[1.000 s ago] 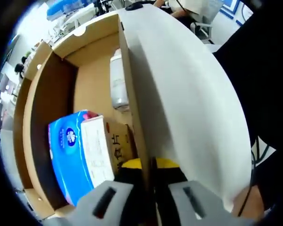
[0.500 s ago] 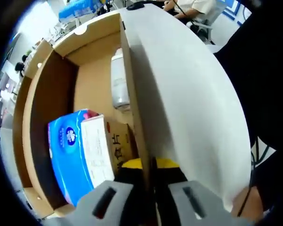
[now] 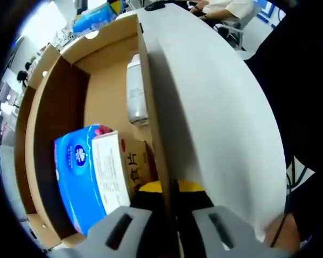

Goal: Operate the shoe box by opening the lid, removing the specified soft item, and placing it in the target area until the item is outside and the box remains undamaged.

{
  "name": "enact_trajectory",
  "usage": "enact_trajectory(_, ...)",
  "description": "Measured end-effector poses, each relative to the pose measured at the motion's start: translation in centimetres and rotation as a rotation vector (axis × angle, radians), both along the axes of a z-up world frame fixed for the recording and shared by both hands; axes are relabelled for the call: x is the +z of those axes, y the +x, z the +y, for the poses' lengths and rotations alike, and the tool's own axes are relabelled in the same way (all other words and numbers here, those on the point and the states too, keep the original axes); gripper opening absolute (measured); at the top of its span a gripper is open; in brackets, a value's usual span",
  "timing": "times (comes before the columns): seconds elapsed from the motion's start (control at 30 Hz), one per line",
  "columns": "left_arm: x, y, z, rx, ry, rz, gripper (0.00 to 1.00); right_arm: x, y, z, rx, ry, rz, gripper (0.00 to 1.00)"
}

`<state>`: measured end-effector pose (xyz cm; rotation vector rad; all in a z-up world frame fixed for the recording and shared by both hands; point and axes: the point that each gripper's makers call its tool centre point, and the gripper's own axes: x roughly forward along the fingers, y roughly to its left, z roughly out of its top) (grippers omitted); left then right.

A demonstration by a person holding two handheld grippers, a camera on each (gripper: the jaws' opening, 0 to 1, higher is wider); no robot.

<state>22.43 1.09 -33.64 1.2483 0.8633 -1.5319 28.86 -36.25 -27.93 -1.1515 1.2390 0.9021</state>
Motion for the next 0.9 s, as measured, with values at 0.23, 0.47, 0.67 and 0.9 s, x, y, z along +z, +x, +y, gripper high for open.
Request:
enact_trajectory(0.23, -0.1, -0.1, 0.1, 0.000, 0.000, -0.001, 0.04, -1.7, 0.1, -0.5, 0.036, 0.003, 0.025, 0.64)
enact_trajectory(0.47, -0.2, -0.2, 0.2, 0.000, 0.000, 0.001, 0.04, -3.2, -0.2, -1.3, 0.058, -0.025, 0.057, 0.64)
enact_trajectory(0.67, -0.2, -0.4, 0.3, 0.001, 0.002, 0.000, 0.04, -4.1, -0.3, -1.5, 0.067, -0.029, 0.065, 0.63)
enact_trajectory(0.9, -0.3, -0.5, 0.3, 0.003, 0.005, 0.000, 0.04, -4.7, -0.4, -1.3, 0.083, -0.021, 0.075, 0.63)
